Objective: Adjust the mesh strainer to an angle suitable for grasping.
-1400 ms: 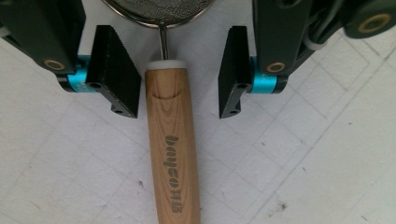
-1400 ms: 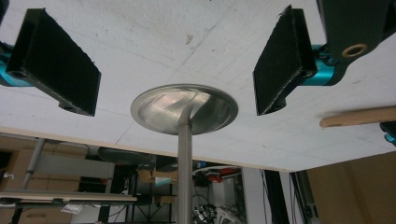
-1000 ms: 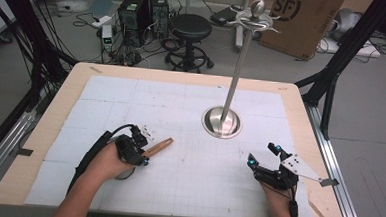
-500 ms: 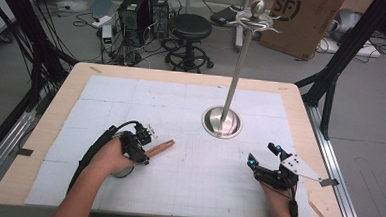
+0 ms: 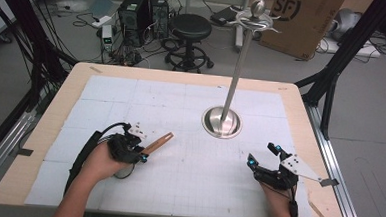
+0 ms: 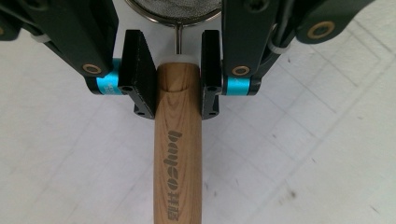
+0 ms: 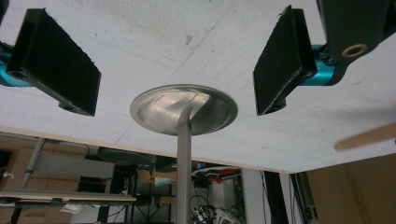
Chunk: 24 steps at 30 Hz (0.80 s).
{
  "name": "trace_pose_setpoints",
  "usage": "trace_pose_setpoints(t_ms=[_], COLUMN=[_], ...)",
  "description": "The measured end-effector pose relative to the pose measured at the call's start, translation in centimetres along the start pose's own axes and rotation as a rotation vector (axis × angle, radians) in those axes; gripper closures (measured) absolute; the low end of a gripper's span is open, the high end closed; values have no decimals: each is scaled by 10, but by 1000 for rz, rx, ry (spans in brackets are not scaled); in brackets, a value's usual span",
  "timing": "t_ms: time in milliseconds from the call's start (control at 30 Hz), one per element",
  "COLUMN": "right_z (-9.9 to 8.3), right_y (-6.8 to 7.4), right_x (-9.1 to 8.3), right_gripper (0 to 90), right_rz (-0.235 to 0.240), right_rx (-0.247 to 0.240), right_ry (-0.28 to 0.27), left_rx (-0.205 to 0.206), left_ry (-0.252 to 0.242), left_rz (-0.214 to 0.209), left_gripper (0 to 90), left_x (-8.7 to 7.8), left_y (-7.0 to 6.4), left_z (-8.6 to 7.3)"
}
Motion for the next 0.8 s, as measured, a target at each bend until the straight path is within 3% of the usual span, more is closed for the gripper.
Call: trace_pose_setpoints(t_ms=[467, 533, 567, 633, 733, 800], right_z=[0, 0, 1, 1, 1, 2], right_y=[0, 0, -1, 0, -1, -1], right_x=[0, 0, 0, -1, -1, -1], right_gripper=[140, 141, 140, 140, 140, 140], right_rz=[0, -2, -3, 0, 4, 6], right_rx=[0, 4, 0, 6, 6, 15], right_ry=[0, 1, -8, -9, -17, -12], left_rx=[0, -20, 7, 1, -2, -7], left_ry=[0, 47, -541, -575, -668, -692], left_rz=[0, -58, 99, 104, 92, 87], left_gripper=[651, 688, 688, 688, 688, 688], left_x=[0, 1, -65, -67, -74, -76], left_y=[0, 5, -6, -5, -5, -6], left_z=[0, 3, 3, 6, 12, 14])
Point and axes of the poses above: each handheld gripper's, and its own axes: x roughly forward along the jaws, z roughly out of its top, y roughly to its left, the point moved 7 cm from there along x, roughly forward along the jaws, and after that the axes turned 14 degrees about x, right-handed, at the moved point
